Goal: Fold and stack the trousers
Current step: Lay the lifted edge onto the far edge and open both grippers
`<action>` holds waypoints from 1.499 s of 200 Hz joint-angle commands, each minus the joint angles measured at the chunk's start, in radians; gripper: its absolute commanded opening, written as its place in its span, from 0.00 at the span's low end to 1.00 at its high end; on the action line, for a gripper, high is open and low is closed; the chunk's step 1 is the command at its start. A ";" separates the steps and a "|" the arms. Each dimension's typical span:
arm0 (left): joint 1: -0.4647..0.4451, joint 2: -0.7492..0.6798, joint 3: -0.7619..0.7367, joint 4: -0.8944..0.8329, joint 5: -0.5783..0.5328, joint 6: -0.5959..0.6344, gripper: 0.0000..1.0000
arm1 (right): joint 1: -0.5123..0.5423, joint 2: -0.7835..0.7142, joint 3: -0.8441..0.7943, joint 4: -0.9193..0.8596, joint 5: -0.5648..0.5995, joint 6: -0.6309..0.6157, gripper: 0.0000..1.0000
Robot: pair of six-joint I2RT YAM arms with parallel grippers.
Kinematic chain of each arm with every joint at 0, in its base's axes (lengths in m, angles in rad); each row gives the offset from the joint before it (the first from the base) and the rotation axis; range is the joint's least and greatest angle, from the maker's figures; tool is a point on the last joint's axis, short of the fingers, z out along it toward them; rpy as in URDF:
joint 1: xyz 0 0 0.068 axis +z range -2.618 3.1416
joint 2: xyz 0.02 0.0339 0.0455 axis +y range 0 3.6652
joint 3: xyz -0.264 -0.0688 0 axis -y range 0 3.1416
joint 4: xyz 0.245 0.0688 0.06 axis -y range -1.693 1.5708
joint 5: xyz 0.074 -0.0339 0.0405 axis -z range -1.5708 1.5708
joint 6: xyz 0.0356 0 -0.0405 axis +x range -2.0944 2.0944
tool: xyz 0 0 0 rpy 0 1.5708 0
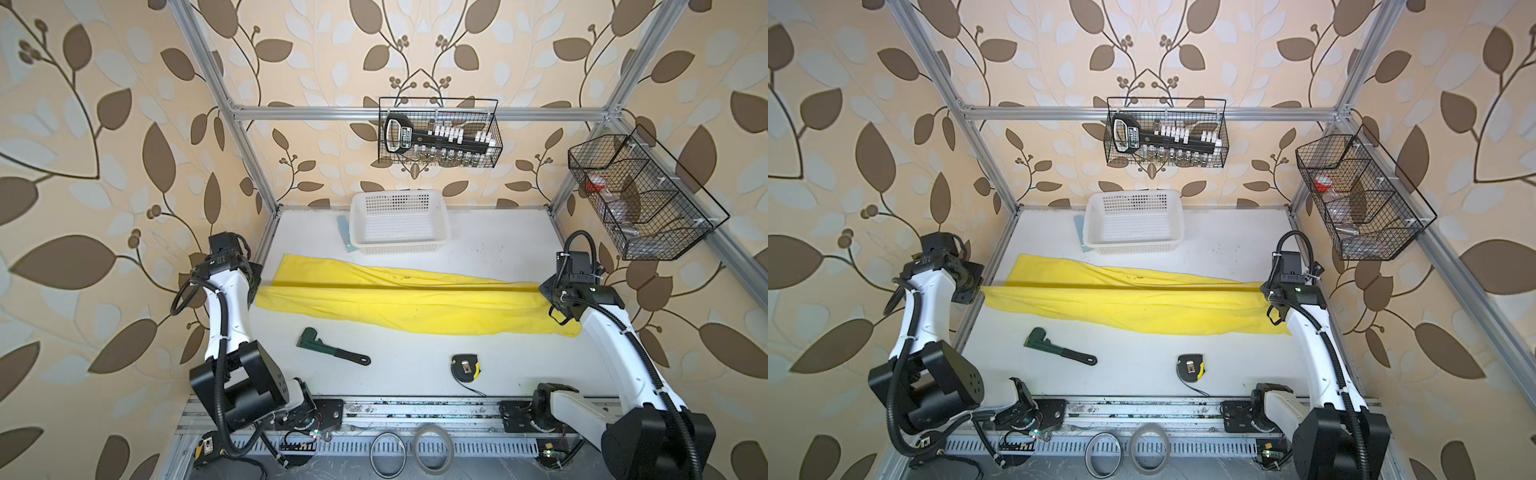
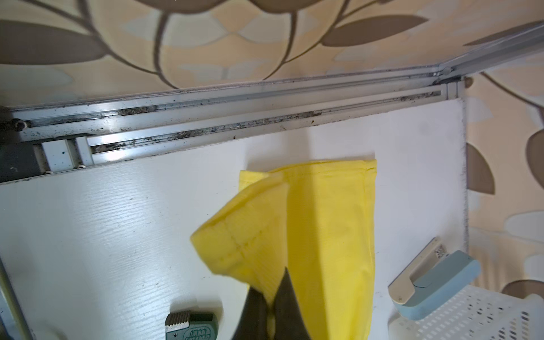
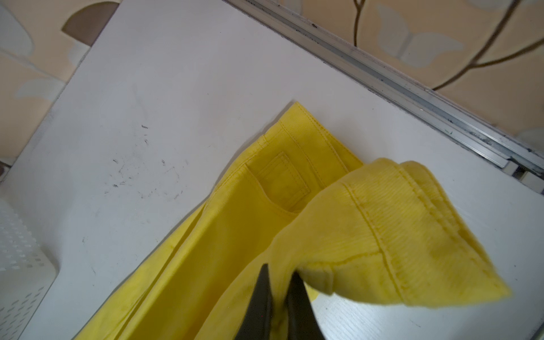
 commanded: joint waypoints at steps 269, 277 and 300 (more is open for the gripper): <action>-0.143 0.599 0.391 0.033 -0.140 0.157 0.11 | -0.043 0.496 0.111 0.298 0.064 -0.063 0.10; -0.145 0.610 0.405 0.029 -0.140 0.159 0.11 | -0.044 0.506 0.117 0.300 0.067 -0.062 0.11; -0.147 0.626 0.418 0.031 -0.133 0.161 0.13 | -0.044 0.535 0.133 0.305 0.064 -0.061 0.13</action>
